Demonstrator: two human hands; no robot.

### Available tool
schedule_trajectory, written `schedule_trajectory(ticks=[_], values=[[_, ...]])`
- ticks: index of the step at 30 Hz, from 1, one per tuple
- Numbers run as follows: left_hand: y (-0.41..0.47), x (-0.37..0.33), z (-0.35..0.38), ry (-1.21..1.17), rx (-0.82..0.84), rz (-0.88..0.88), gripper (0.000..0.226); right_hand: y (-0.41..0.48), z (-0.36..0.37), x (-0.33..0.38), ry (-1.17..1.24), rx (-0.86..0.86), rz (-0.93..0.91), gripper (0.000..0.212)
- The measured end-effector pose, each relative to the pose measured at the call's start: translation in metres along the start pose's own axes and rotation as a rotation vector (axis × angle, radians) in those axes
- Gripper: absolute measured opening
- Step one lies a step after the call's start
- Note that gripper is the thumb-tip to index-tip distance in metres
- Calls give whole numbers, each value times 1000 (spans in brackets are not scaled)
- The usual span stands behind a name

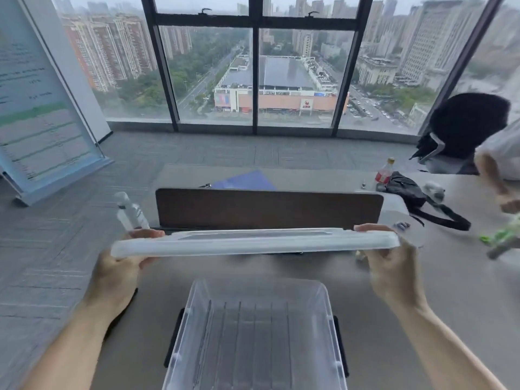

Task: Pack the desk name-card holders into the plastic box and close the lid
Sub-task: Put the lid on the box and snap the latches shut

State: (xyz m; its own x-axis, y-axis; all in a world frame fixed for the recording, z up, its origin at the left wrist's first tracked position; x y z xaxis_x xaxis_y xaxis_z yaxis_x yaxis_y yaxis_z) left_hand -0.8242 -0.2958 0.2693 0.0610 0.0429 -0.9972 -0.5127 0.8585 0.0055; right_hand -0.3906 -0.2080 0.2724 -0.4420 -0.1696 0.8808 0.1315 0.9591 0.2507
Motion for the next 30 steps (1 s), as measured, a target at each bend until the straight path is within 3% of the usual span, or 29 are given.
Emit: schedule_trajectory(ticks=[2, 3, 6, 8, 12, 15, 19, 24, 30], values=[[6, 6, -12, -57, 75, -114, 33, -13, 1, -1, -22, 62, 10, 61], [8, 9, -15, -68, 81, -175, 30, -18, 1, -2, 34, 91, 43, 63], [18, 22, -20, 162, 106, -172, 7, -38, 5, 0, 353, 109, 235, 36], [20, 33, -22, 322, 158, -125, 21, -48, 4, -4, 367, 68, 403, 27], [14, 44, -22, 299, 207, -124, 43, -55, 3, -12, 434, 67, 586, 24], [7, 55, -20, 350, 203, -131, 50, -54, 4, -19, 140, 74, 508, 32], [-9, 66, -18, 540, 119, -89, 34, -63, 14, -24, -217, 95, 370, 23], [-34, 82, -15, 713, 51, -69, 40, -79, 20, -45, -368, 105, 296, 21], [-52, 117, -19, 853, 46, -117, 42, -101, 37, -82, -454, 158, 414, 22]])
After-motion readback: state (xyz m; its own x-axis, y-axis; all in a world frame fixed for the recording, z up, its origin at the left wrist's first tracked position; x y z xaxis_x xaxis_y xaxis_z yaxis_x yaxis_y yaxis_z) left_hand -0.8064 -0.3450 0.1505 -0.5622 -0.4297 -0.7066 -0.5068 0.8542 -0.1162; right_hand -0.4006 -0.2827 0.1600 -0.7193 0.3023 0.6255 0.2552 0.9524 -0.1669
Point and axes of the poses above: each hand's wrist, its own y-axis towards the middle knuckle, its own z-axis out of the palm, x = y × z, the point moved 1 cm from there along y, towards the middle knuckle, and after that the axes turned 3 degrees about z, right-handed, at the moved point
